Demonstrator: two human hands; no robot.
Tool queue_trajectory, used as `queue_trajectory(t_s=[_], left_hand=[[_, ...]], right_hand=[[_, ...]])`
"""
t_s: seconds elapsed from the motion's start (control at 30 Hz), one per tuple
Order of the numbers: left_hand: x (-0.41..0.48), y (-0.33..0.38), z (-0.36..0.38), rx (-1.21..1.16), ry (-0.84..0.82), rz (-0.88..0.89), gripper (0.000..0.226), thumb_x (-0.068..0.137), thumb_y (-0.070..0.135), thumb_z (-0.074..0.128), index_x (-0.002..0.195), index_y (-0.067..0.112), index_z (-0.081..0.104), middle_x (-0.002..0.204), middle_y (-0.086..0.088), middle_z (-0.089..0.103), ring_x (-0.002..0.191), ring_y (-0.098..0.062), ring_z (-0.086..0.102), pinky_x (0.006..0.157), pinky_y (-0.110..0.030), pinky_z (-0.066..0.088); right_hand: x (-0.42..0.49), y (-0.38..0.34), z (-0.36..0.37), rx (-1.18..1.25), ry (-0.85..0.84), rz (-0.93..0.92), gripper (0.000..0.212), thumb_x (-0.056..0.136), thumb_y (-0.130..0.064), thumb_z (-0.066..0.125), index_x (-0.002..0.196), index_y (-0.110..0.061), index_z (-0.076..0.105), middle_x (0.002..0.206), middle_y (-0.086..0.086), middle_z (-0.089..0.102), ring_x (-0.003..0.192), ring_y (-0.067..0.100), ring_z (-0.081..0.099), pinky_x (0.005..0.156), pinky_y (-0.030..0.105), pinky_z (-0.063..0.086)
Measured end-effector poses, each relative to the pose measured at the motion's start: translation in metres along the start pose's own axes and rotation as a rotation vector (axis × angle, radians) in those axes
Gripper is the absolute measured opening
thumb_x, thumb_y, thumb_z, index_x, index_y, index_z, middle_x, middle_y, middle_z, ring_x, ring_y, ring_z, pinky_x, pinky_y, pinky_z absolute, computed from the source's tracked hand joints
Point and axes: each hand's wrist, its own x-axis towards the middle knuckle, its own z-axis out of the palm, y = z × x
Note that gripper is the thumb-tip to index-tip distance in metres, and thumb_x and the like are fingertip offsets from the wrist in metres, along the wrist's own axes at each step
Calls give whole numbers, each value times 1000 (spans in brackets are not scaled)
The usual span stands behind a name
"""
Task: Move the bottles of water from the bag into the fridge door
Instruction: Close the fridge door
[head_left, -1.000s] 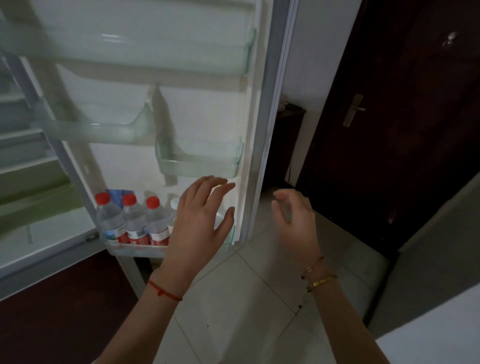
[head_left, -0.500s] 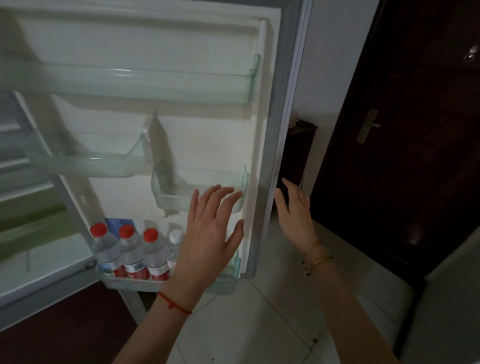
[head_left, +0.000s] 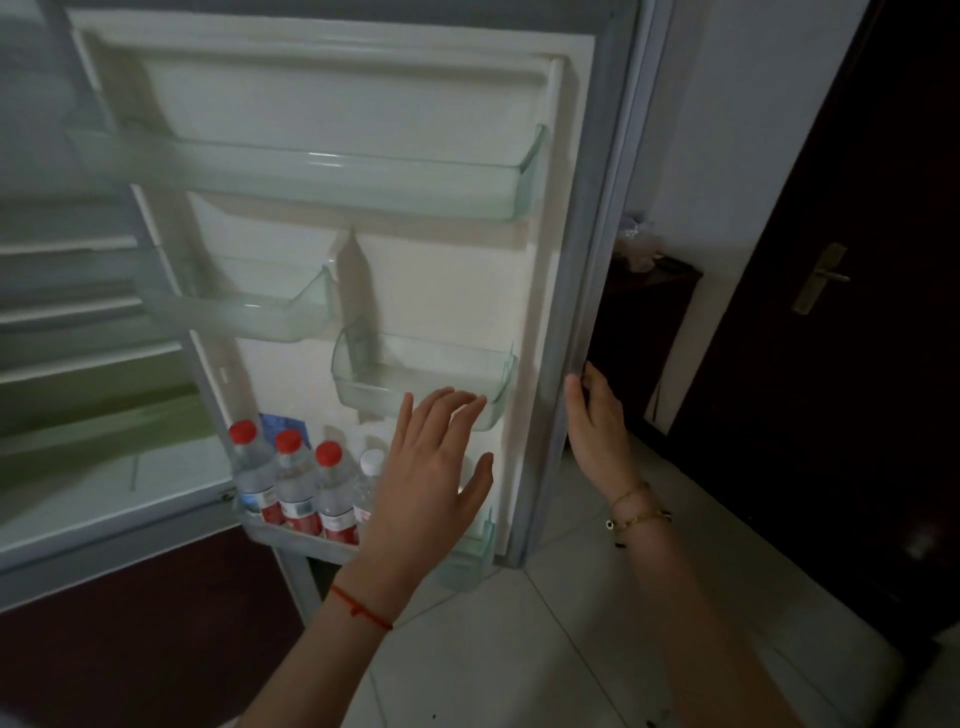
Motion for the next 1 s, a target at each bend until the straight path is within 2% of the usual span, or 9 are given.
queue_trajectory(t_s=[0.1,0.23,0.47,0.57,0.73,0.8,0.9,1.0], left_hand=[[-9,11,3,17,6,-61,52,90,29,54,139,13,47,140,-3,49,139,-22,37,118,-49,23],[-22,24,2,45,28,-126,56,90,28,55,142,12,42,146,-4,43,143,-22,32,118,-49,23],[-59,61,-8,63,77,-216,63,91,24,56,148,11,32,155,-5,31,149,-21,18,117,-48,27],[-78,82,-11,77,67,-195,63,92,25,54,150,13,30,157,-3,27,151,-18,12,119,-47,22],[-107,103,-19,84,45,-192,65,94,26,51,152,15,24,159,1,23,151,-14,7,121,-45,18],[-117,110,-25,93,44,-204,65,95,26,51,152,15,24,159,1,23,151,-14,7,120,-46,19],[-132,113,-32,113,48,-229,65,94,24,52,152,16,26,160,0,22,151,-15,9,119,-48,20],[-147,113,-39,147,49,-257,67,92,20,55,152,17,25,161,0,17,151,-16,8,119,-49,21]], right_hand=[[-5,2,-6,34,-45,-26,77,88,-73,24,149,-26,26,153,-5,36,143,17,30,118,46,27],[-20,-4,-16,117,-94,-95,57,96,-58,31,145,-29,36,144,-10,47,134,7,41,116,39,33],[-71,-8,-22,186,-161,-100,66,92,-68,30,149,-36,24,153,-15,32,142,5,27,119,41,25],[-98,-11,-25,236,-182,-109,60,94,-62,33,147,-35,29,148,-15,37,138,2,31,116,34,28],[-141,-13,-29,237,-229,-102,63,93,-62,33,148,-31,29,152,-10,34,140,5,31,117,38,30],[-156,-18,-32,267,-238,-121,56,95,-57,35,145,-29,36,148,-11,40,137,3,36,115,35,33],[-176,-23,-35,365,-234,-174,38,100,-38,41,136,-27,49,134,-16,55,125,-5,48,107,22,40],[-191,-28,-35,386,-241,-225,33,100,-28,45,131,-22,56,127,-13,61,118,-7,54,98,12,43]])
